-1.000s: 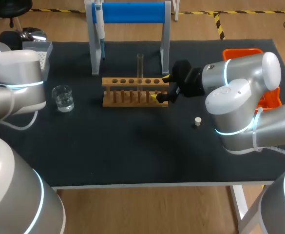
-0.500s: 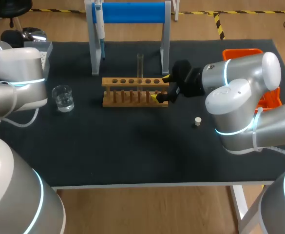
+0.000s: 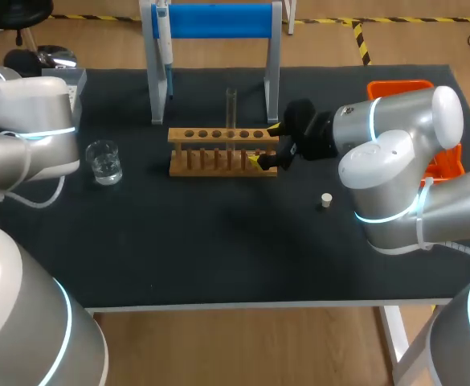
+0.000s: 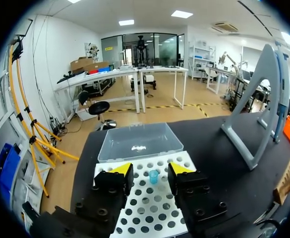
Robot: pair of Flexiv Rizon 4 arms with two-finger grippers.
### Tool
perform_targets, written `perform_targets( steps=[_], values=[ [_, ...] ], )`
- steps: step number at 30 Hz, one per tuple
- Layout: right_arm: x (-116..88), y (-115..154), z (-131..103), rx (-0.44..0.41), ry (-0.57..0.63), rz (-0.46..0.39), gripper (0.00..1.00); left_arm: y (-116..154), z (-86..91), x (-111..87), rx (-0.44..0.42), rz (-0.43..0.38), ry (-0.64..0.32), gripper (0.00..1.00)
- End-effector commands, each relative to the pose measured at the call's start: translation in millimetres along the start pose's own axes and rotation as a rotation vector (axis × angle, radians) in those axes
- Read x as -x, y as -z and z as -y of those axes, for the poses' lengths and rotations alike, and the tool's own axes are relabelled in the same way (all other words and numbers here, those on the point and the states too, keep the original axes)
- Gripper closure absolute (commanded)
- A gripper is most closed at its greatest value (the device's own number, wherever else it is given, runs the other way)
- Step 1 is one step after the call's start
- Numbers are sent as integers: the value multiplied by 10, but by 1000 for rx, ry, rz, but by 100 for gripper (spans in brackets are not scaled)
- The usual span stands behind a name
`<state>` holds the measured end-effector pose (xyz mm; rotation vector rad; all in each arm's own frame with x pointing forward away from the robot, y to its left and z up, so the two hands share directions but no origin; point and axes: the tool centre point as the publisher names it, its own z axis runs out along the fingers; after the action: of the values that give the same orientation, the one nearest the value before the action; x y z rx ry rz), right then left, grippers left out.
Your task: Invert the test tube, pick up the pipette, mount the tip to pipette, aspirate from beaker and dispense into the tube, eject the tip, return the pipette, and cap with the stopper.
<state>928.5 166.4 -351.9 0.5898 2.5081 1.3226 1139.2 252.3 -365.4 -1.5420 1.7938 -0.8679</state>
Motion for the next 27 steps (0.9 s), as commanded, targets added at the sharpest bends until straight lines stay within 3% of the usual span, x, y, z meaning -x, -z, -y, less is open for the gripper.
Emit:
perform_targets(
  steps=[1, 27],
  values=[
    [3, 12, -6, -4, 0, -2, 0, -44, -9, 5, 4, 1, 1, 57],
    [3, 12, -6, -4, 0, -2, 0, -77, -10, -3, 8, 0, -11, 69]
  ],
)
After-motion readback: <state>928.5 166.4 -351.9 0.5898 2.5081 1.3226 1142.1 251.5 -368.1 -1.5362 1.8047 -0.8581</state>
